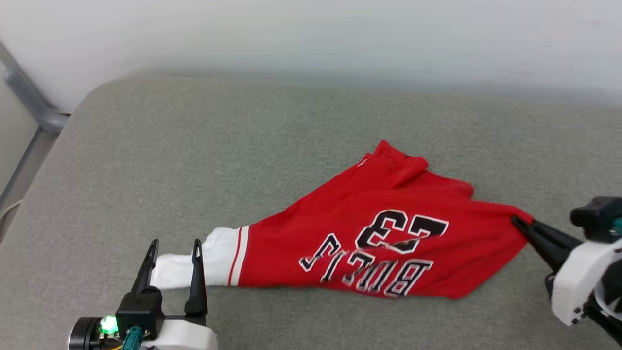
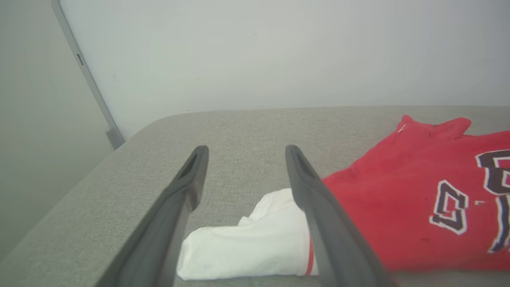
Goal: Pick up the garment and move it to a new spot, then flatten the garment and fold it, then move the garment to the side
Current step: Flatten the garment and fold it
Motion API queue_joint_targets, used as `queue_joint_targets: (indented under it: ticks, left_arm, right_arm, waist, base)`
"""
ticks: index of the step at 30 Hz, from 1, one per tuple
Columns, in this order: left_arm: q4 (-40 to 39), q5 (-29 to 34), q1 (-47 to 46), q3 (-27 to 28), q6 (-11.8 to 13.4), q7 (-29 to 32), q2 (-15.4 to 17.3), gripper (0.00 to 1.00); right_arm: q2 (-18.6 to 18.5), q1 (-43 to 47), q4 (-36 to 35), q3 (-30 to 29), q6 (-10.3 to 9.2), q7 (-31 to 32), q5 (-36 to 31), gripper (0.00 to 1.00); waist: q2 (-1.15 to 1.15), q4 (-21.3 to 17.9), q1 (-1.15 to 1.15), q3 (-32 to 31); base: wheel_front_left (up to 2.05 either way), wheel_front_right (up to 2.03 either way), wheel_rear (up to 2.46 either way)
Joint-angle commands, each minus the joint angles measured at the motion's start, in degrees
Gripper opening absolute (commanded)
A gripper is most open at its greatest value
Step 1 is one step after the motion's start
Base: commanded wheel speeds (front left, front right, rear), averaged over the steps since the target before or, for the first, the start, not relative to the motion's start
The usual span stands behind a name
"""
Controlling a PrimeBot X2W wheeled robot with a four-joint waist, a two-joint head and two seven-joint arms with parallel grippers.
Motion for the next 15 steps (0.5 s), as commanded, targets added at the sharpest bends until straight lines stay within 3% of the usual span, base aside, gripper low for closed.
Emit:
queue_joint_targets:
  ticks: [1, 6, 15]
  left_arm:
    - [-0.4, 0.3, 0.9, 0.4, -0.1, -0.1, 0.1, 1.00]
    - [-0.7, 0.7, 2.2, 1.1, -0.5, -0.1, 0.0, 1.00]
    - [-0.8, 1.2, 2.3, 1.3, -1.2, -0.1, -0.2, 1.00]
  right_arm:
    - [0.5, 2.4, -1.8, -2.9, -0.06, -0.6, -0.8, 0.00]
    - [3.0, 10.2, -9.5, -15.7, -0.06, -0.7, -5.3, 0.00]
    - [8.0, 19.4, -25.3, -35.8, -0.06, 4.9, -12.9, 0.00]
  waist:
    - [0.00, -1.3, 0.00, -1.1]
    - [0.00, -2.8, 0.00, -2.2]
    - [0.00, -4.2, 0.00, -2.5]
  base:
    - [0.00, 0.00, 0.00]
    - [0.00, 0.00, 0.00]
    - [0.00, 0.00, 0.00]
